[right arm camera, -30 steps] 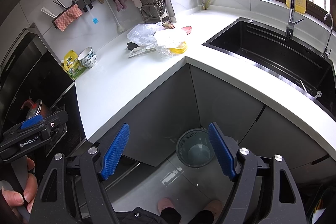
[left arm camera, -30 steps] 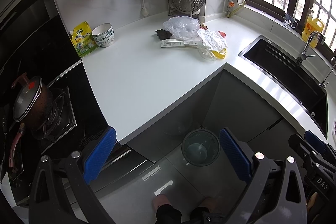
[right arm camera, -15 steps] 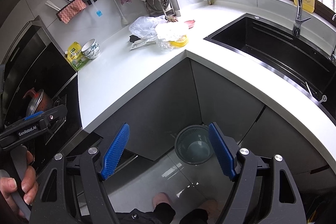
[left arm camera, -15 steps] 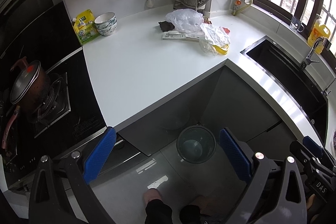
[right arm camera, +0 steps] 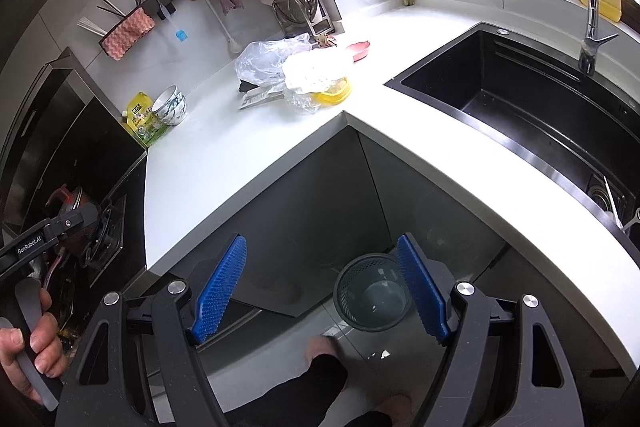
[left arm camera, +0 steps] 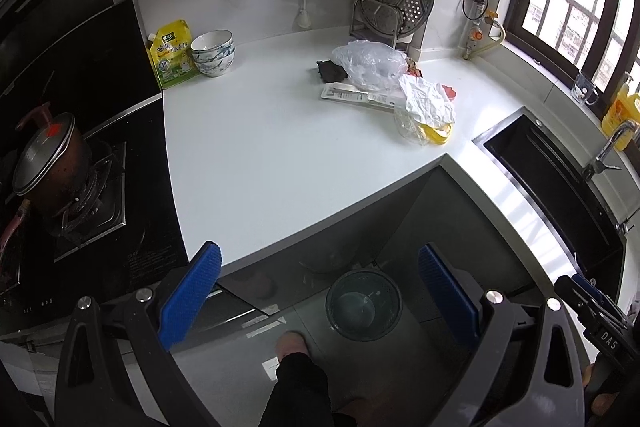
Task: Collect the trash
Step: 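Move both tools over the counter toward the plastic bag and white paper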
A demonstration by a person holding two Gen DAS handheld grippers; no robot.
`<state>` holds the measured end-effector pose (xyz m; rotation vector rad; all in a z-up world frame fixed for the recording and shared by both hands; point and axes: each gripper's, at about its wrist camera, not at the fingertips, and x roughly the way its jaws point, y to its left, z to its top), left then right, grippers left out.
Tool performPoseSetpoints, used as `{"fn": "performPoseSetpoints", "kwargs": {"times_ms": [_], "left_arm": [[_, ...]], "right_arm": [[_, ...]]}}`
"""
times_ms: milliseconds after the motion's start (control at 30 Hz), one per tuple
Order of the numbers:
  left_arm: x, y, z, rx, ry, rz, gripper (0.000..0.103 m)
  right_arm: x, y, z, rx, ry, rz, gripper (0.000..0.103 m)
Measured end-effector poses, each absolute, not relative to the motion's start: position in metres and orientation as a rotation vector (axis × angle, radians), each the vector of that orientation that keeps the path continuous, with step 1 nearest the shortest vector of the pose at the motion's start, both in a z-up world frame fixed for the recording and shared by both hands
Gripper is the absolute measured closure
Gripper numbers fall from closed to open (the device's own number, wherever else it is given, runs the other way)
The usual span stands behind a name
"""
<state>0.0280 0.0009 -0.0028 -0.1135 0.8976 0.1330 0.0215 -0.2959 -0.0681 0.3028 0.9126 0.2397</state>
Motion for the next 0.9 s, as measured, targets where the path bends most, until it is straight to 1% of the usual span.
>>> {"fn": "performPoseSetpoints", "kwargs": {"times_ms": [167,267,367,500,667,900], "left_arm": [[0.095,0.019,-0.005,-0.125,0.860,0.097,0.006],[0.139,0.029,0.001,-0.075,0.823,0.070,0.006],[0.184,0.038,0.005,-0.004,0.795,0.050,0.006],[0.241,0.054,-0.002,-0.005,0.830,-0.002,0.006],[0.296,0.057,-0.020,-0.001,0.884,-0.018,0.006],[0.338,0.054,-0.040,-0.048,0.912,-0.023,0.006]], "right_arm": [[0.084,-0.286,-0.065,0.316,0.905,0.178,0.028],[0.121,-0.281,-0.049,0.358,0.839,0.126,0.028],[0.155,-0.277,-0.040,0.373,0.798,0.081,0.026],[0.196,-0.274,-0.034,0.394,0.779,0.025,0.026],[0.240,-0.268,-0.050,0.394,0.817,0.010,0.026],[0.310,-0.257,-0.087,0.332,0.902,0.068,0.026]]}}
